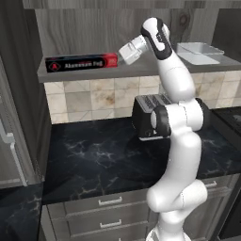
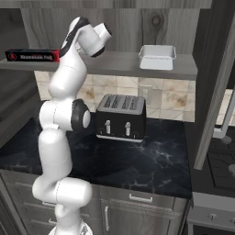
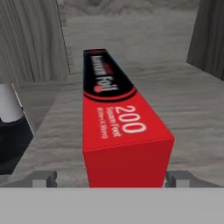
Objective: Retrieve the tupperware and aluminum foil from the cabinet and place them on the dining counter near the plate with lime and avocado to prepare for storing leftovers.
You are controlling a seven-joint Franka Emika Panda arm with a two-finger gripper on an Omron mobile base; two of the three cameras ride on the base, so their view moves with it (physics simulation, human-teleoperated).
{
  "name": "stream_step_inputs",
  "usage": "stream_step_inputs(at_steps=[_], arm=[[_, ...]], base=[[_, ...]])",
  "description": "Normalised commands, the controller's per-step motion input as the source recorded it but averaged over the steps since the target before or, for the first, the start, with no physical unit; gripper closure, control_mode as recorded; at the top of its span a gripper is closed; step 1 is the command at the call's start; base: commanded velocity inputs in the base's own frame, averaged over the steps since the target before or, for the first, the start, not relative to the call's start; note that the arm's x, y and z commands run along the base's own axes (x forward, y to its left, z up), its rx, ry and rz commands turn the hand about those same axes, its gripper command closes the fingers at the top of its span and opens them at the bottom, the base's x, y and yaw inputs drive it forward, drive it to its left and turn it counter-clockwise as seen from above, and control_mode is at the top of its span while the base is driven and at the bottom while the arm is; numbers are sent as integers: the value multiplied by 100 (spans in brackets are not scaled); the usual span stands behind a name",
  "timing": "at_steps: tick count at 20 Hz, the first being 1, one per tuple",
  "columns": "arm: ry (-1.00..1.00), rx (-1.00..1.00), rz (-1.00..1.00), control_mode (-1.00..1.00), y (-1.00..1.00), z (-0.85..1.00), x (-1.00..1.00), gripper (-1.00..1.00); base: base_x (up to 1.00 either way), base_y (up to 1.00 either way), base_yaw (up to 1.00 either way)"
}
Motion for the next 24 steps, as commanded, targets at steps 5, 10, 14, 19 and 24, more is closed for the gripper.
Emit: stream_step_inputs(at_steps=[5, 10, 14, 19, 24], arm=[[-11, 0, 7, -100, 0, 0, 29, -100], [-11, 0, 5, -100, 2, -1, 30, -100], [-2, -1, 2, -100, 27, -5, 10, -100], [1, -2, 0, -100, 52, -15, 0, -100], [5, -2, 0, -100, 62, -29, -3, 100]], base=[[0, 0, 0], [0, 0, 0], [0, 0, 0], [0, 0, 0], [0, 0, 0]])
